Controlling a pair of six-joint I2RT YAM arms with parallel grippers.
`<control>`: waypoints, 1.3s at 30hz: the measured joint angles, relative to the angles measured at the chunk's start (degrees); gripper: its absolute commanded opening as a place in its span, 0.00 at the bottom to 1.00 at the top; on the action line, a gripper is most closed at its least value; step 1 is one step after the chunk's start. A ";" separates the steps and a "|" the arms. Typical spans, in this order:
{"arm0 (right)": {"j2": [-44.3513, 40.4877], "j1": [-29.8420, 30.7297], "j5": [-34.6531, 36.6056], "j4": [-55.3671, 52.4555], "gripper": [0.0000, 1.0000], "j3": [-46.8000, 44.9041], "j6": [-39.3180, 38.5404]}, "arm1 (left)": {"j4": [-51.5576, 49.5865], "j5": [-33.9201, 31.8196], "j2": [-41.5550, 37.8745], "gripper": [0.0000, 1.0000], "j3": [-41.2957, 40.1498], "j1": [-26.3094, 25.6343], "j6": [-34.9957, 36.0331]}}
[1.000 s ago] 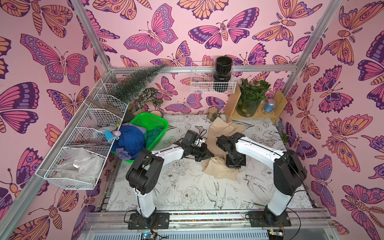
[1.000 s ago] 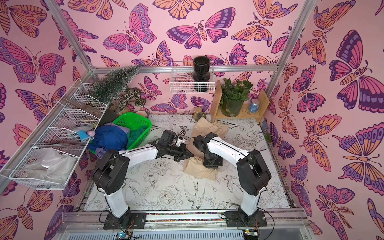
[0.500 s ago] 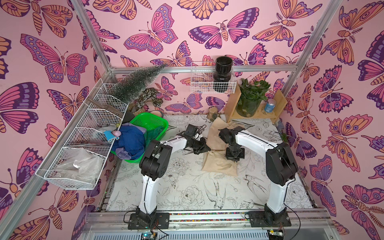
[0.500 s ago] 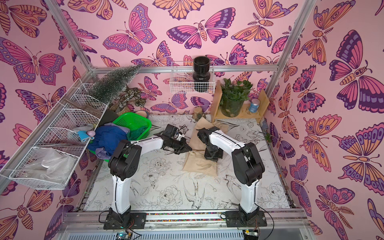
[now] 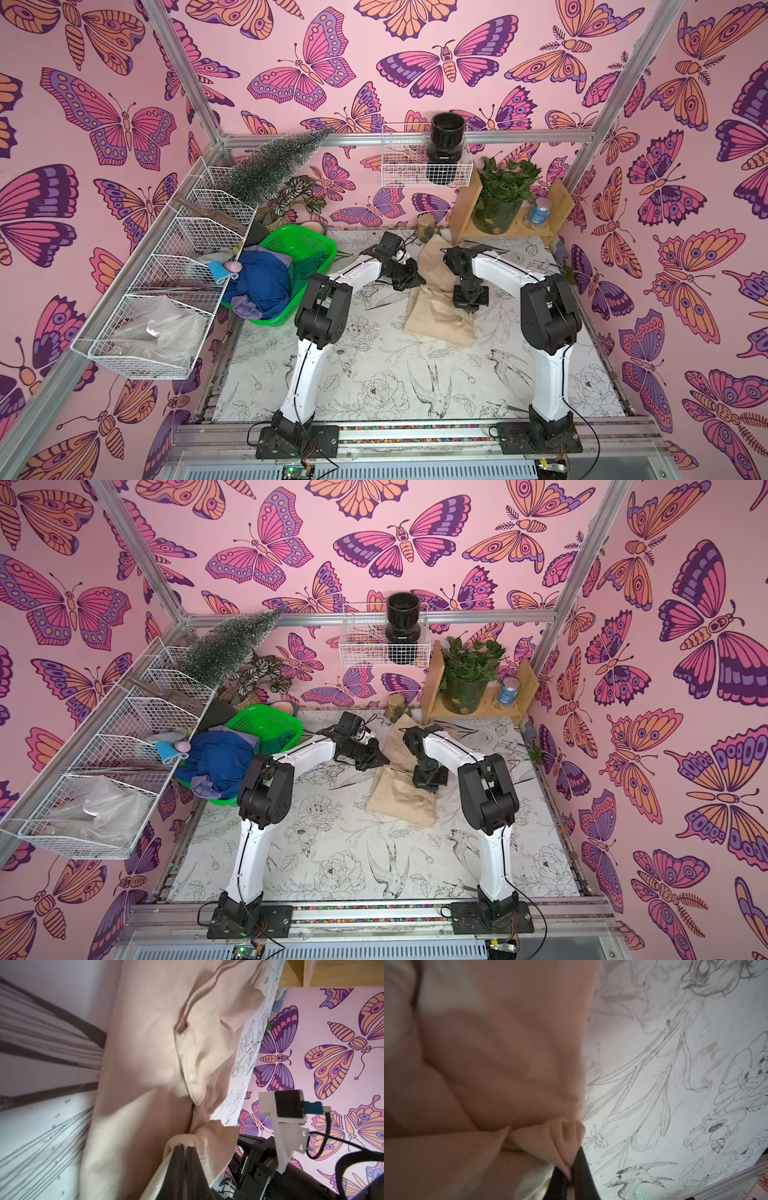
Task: Fold and stack t-shirts
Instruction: Fold the T-shirt.
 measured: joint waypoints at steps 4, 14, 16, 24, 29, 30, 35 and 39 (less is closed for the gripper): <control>1.84 -2.12 -0.72 0.24 0.05 3.45 -1.11 | -1.79 -1.40 2.89 0.00 3.56 0.22 0.92; -0.22 -3.02 -3.28 2.58 0.26 4.37 -2.99 | -3.72 -10.40 0.11 0.07 -1.84 0.24 5.68; -2.08 -3.02 -3.52 2.95 0.27 3.80 -3.21 | -4.39 -12.48 -2.67 0.09 -3.06 0.20 6.97; -10.54 -3.06 -3.23 4.57 0.29 -1.29 -3.58 | -4.63 -19.19 -15.45 0.10 -8.90 -0.11 10.73; -16.02 -3.06 -3.26 6.86 0.32 -8.11 -2.91 | -4.87 -22.43 -19.34 0.10 -13.99 -1.11 12.63; -16.90 -3.06 -3.26 7.02 0.32 -9.05 -2.73 | -5.03 -22.73 -19.32 0.10 -14.51 -1.36 12.81; -16.98 -3.06 -3.26 8.04 0.33 -9.31 -2.67 | -5.60 -23.21 -18.36 0.12 -15.45 -2.23 13.03; -15.19 -3.06 -3.87 8.48 0.35 -8.44 -2.71 | -5.55 -23.23 -18.05 0.17 -15.43 -2.56 13.03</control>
